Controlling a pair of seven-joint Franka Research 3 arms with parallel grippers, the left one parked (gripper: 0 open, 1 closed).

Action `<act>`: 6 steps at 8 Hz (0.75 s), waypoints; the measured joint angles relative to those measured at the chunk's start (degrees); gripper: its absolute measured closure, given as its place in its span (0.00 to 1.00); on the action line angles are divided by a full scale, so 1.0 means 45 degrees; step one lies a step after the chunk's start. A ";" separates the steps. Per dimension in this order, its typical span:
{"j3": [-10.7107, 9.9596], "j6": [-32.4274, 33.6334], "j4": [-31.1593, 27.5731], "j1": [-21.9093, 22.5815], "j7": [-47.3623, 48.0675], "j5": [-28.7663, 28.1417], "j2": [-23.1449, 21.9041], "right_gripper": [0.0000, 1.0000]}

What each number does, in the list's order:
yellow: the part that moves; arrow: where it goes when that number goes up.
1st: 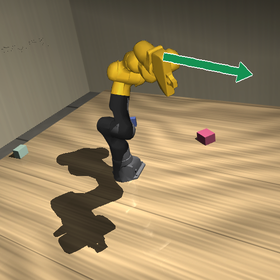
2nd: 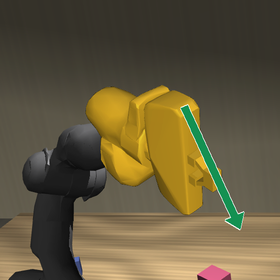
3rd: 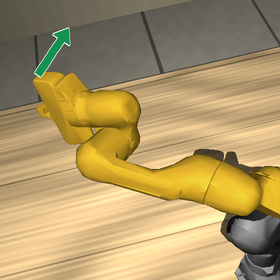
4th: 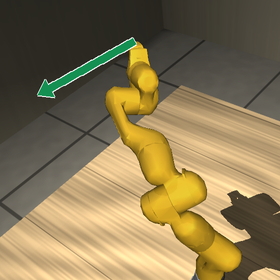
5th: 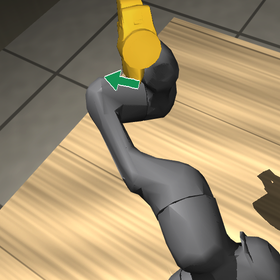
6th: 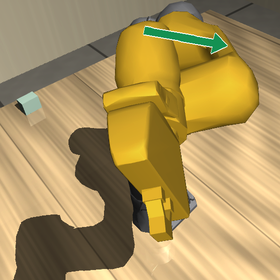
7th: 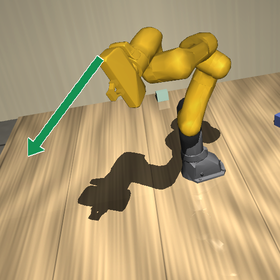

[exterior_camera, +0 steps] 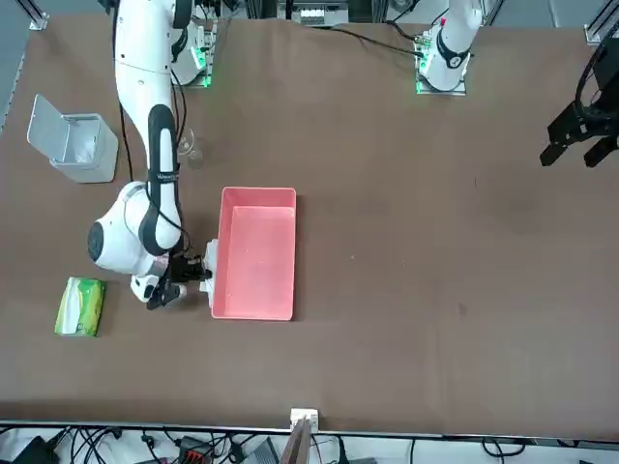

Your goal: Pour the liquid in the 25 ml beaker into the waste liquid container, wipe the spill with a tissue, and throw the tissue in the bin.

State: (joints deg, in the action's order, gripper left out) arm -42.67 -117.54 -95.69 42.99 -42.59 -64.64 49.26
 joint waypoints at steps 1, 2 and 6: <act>-0.0009 -0.0006 -0.0109 0.0035 0.0000 -0.0027 -0.0041 0.98; -0.0024 -0.0009 -0.0268 0.0105 0.0000 -0.0031 -0.0121 0.98; -0.0182 -0.0021 -0.1348 0.0674 -0.0003 -0.0034 -0.0696 0.98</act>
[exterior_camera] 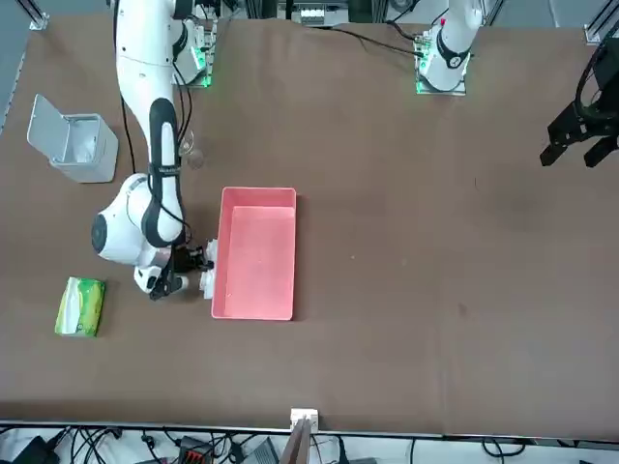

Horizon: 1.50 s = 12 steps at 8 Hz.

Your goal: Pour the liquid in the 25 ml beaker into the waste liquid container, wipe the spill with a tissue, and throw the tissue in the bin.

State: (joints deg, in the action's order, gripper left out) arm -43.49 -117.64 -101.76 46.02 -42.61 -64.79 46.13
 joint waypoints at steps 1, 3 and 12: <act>-0.0087 0.0000 -0.0338 0.0188 -0.0004 0.0000 -0.0179 0.98; -0.0533 0.0011 -0.0943 0.0763 -0.0012 0.0000 -0.0423 0.98; -0.1456 0.0009 -0.1200 0.1395 -0.0039 -0.0001 -0.0529 0.98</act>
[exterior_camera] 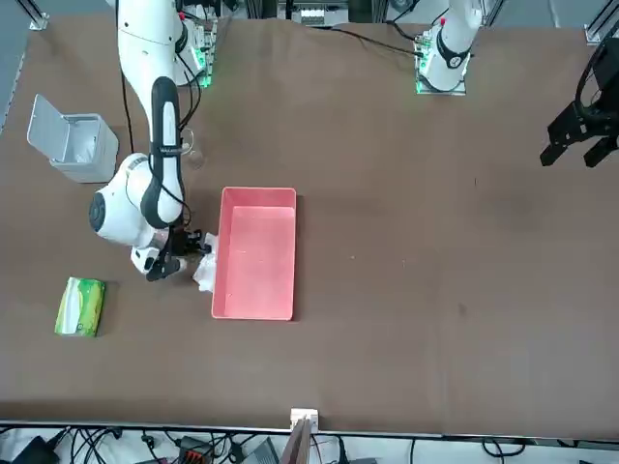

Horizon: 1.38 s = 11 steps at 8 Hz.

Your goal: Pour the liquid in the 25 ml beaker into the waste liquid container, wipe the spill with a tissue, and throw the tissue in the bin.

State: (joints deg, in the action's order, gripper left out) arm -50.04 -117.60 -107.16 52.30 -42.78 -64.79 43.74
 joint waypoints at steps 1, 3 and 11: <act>0.0006 -0.0002 0.0195 -0.0128 -0.0004 0.0000 0.0102 0.98; 0.0027 -0.0004 0.0619 -0.0319 -0.0011 -0.0003 0.0415 0.98; 0.1029 -0.0360 0.1397 -0.1112 -0.0008 -0.0039 0.0815 0.98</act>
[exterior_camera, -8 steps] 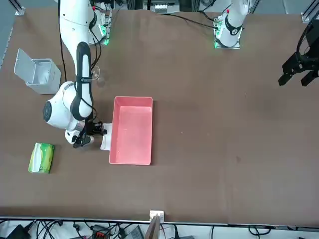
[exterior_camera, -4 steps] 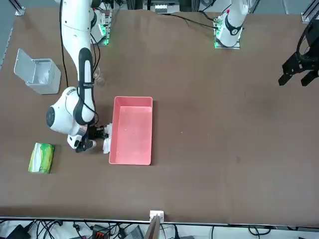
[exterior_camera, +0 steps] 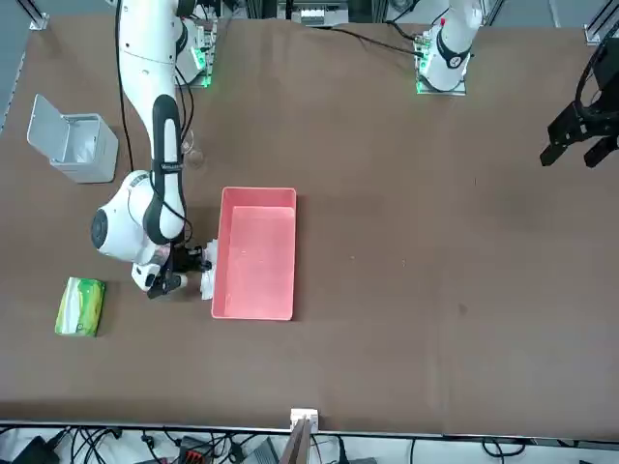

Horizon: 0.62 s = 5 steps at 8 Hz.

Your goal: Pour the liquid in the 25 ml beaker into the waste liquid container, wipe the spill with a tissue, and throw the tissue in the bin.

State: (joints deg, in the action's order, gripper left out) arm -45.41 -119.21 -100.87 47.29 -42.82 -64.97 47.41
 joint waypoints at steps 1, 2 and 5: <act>-0.0001 -0.0008 0.0031 -0.0006 0.0126 -0.0008 0.0007 0.98; -0.0097 -0.0005 0.0138 -0.0002 0.0414 -0.0007 -0.0003 0.98; -0.1799 0.0845 0.0422 0.0643 0.0584 0.0390 -0.0138 0.98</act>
State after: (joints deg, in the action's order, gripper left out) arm -53.51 -115.41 -98.97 50.19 -40.19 -63.21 46.79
